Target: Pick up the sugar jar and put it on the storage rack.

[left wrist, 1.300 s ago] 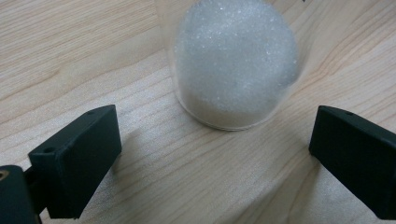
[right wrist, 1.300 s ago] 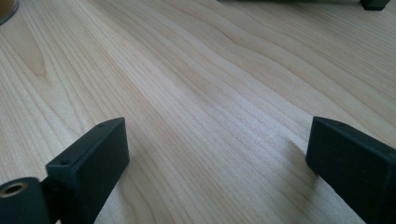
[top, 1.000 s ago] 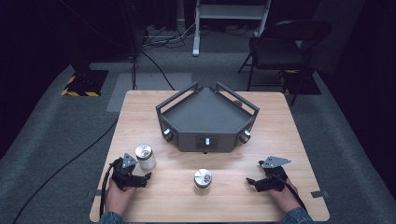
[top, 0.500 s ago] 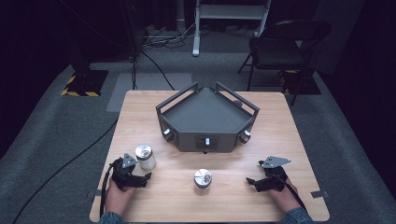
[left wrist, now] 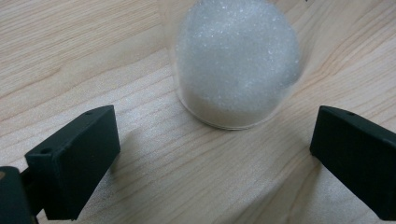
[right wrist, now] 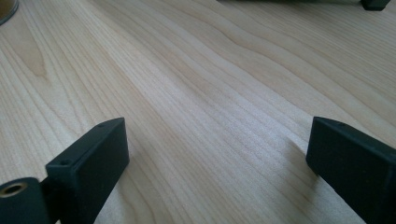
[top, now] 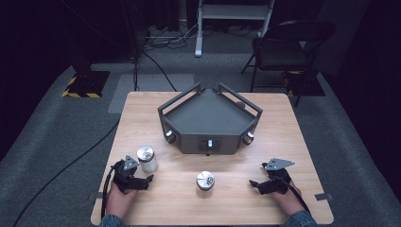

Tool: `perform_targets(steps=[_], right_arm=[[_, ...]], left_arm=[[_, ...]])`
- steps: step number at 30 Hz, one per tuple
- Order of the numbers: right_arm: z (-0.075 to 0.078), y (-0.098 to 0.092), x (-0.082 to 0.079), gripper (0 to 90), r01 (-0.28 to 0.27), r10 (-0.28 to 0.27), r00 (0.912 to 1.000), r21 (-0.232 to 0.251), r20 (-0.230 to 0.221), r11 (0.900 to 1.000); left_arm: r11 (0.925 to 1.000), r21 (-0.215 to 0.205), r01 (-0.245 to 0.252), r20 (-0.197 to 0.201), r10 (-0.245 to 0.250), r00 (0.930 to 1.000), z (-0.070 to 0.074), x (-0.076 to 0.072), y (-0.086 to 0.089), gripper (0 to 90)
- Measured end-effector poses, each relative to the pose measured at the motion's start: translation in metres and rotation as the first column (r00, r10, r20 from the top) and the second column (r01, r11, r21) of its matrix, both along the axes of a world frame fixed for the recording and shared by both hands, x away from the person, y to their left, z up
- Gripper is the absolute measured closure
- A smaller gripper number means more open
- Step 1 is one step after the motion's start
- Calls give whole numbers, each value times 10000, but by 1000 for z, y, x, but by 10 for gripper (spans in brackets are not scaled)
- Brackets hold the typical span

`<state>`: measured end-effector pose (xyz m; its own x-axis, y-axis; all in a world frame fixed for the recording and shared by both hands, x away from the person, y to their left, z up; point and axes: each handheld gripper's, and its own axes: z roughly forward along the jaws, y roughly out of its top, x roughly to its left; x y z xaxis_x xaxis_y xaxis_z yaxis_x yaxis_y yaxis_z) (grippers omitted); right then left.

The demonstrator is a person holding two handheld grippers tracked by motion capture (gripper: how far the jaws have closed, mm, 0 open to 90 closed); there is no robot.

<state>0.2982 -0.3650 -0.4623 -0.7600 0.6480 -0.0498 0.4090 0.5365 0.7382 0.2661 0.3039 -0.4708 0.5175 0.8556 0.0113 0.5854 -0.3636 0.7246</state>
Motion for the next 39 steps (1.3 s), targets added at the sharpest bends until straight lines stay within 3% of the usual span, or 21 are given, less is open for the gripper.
perform_targets(steps=[16,22,28,35,37,39], right_arm=[[0,0,1,57,-13,13,10000,4,4,10000],[0,0,1,57,-13,13,10000,5,1,10000],[0,1,1,56,-31,31,10000,3,9,10000],[0,2,2,55,-14,14,10000,-11,-5,10000],[0,2,3,54,-9,8,10000,-5,-8,10000],[0,2,3,54,-6,6,10000,-3,-6,10000]], left_arm=[[10000,-6,-14,-6,14,10000,0,0,0,11],[9992,-11,-410,-38,410,9992,0,-3,-2,2],[9997,-15,-260,13,260,9997,0,-4,-1,14],[9995,-222,220,480,-209,9986,0,-10,4,35],[9991,-332,274,787,-247,9966,2,-15,5,37],[9966,-741,358,1224,-266,9921,5,-21,10,37]])
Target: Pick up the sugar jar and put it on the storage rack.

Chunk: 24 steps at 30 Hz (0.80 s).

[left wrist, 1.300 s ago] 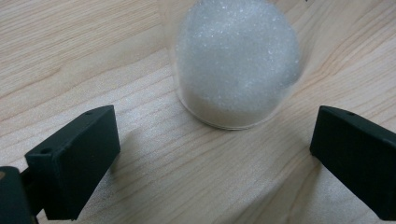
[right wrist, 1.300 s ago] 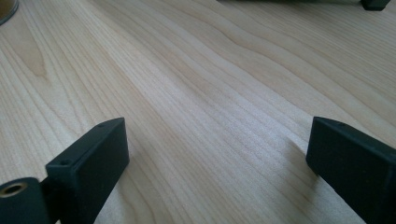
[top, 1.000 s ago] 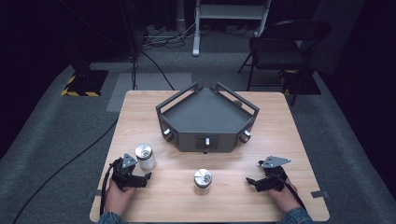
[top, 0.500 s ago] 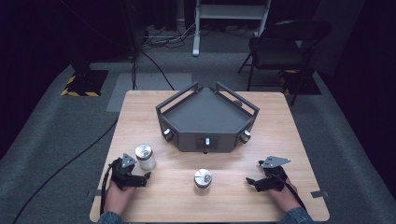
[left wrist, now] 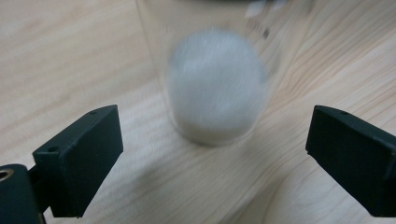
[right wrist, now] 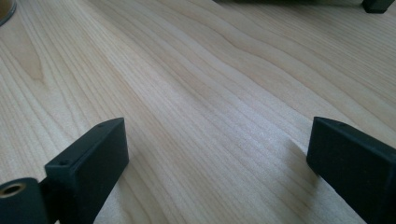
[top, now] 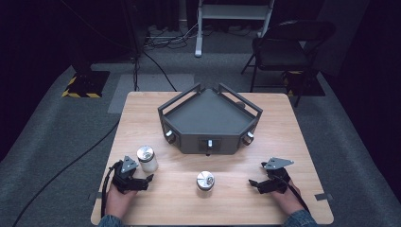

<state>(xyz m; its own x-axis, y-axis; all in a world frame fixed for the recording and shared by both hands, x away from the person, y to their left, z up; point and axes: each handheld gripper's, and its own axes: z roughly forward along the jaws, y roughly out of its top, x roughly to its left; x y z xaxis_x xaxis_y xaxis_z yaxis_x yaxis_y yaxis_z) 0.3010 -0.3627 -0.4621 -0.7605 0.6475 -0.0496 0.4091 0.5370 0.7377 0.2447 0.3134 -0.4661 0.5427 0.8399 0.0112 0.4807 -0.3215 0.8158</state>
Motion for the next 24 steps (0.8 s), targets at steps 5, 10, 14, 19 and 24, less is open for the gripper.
perform_targets(steps=[5,10,14,19,24], right_arm=[[0,0,1,53,-4,4,10000,0,1,10000],[0,1,1,52,-4,4,10000,-8,2,10000],[0,1,1,52,-4,4,10000,-9,3,10000],[0,1,1,52,-1,1,10000,-9,2,10000],[0,2,0,47,51,-51,10000,-42,19,10000]], left_arm=[[9943,-1030,264,1031,-157,9945,1,-15,8,38],[9909,-1293,362,1913,-109,9815,3,-27,8,42],[9877,-1498,439,2332,-79,9724,1,-31,11,42],[9878,-1510,377,2356,-11,9718,-2,-31,11,36],[9850,-1662,467,2331,-68,9724,-6,-28,11,36]])
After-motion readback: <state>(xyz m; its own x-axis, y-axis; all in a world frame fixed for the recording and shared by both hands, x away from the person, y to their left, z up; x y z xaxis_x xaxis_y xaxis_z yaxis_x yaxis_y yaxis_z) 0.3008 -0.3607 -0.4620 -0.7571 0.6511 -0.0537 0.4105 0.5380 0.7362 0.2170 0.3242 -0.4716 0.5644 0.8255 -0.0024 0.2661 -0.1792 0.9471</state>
